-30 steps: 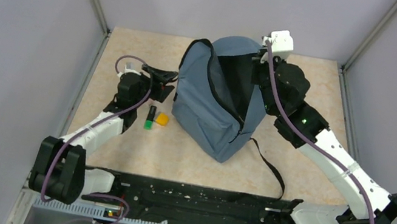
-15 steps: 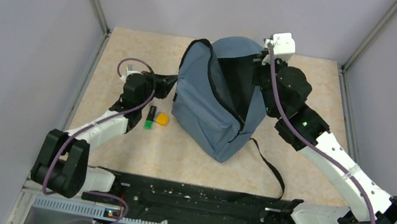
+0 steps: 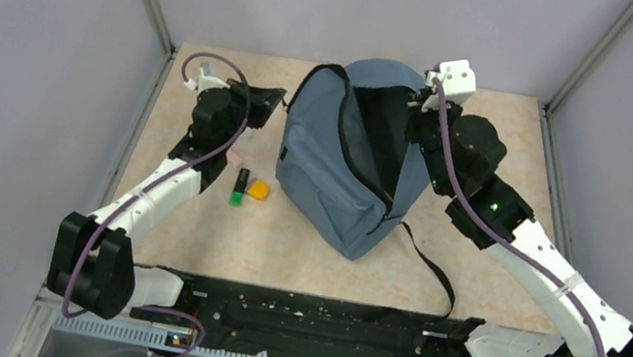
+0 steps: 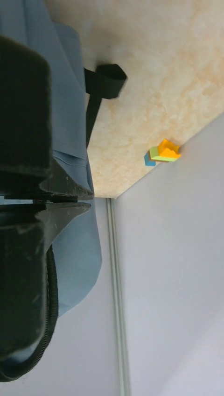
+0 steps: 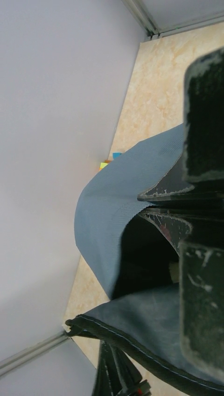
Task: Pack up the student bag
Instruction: Zip the student bag at the center of the board.
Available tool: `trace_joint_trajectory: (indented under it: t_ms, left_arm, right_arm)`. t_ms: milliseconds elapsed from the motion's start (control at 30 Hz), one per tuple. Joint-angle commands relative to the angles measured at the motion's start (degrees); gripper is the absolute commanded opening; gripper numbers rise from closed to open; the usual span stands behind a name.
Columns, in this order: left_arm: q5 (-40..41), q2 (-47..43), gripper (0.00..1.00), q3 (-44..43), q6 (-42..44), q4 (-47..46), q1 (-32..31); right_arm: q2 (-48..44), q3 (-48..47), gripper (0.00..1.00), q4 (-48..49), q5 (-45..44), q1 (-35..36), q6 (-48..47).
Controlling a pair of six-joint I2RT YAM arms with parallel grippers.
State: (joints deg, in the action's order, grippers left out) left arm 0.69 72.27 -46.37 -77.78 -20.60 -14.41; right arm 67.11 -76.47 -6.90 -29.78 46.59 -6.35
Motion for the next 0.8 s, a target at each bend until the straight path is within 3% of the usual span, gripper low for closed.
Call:
trace_joint_trajectory:
  t_ms: [0,200,333,767]
  left_arm:
    - [-3.8,0.3,0.00,-11.9,14.3,-2.1,-0.1]
    - [-10.9,0.6,0.00,-19.7,23.3,-3.5,-1.2]
    - [-8.2,-1.6,0.00,-22.7,31.4,0.1,-2.4]
    - [-8.4,0.5,0.00,-32.3,30.6,1.3,-4.0]
  right_arm:
    - [-2.4,0.1,0.00,0.9,1.7,-0.6,0.7]
    - [-1.3,-0.4,0.00,0.3,2.3,-0.5,0.7]
    - [-0.5,-1.0,0.00,0.4,2.3,-0.6,1.0]
    - [1.1,-2.6,0.00,0.0,3.5,-0.5,2.2]
